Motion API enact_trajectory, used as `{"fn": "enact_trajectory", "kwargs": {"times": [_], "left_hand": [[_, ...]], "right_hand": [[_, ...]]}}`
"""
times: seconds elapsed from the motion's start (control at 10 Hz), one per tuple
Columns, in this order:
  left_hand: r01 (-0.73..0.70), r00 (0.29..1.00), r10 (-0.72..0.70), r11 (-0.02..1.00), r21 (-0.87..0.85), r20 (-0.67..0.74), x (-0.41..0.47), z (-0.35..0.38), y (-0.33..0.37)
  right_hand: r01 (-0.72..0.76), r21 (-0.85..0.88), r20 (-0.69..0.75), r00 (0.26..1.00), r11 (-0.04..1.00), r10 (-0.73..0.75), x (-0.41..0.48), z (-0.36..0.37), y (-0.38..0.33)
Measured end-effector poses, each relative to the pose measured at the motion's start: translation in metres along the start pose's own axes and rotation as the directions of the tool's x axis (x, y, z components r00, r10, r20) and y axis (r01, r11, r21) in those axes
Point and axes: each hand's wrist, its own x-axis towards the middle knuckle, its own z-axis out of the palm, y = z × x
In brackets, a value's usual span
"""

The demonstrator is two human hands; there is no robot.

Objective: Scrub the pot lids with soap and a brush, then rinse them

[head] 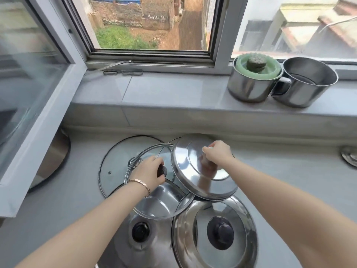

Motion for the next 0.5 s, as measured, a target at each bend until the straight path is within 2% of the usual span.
{"fn": "enact_trajectory", "kwargs": {"times": [0.1,0.2,0.4,0.5], "left_hand": [[0.023,1.0,-0.023,1.0,0.003,0.01,0.001,0.001,0.001],[0.057,0.998,-0.058,0.998,0.037,0.031,-0.001,-0.001,0.004],[0.127,0.987,-0.138,0.983,0.134,0.077,-0.015,-0.018,0.029],[0.071,0.995,-0.081,0.984,0.162,0.061,-0.02,-0.032,0.05]], "right_hand": [[0.008,-0.047,0.032,0.999,0.999,-0.007,0.003,0.004,0.002],[0.033,-0.169,0.061,0.998,0.985,-0.023,-0.005,0.005,0.003],[0.073,-0.235,0.097,0.994,0.969,-0.051,-0.033,-0.022,0.012],[0.116,-0.355,0.146,0.987,0.928,-0.067,-0.057,-0.053,0.019]]}}
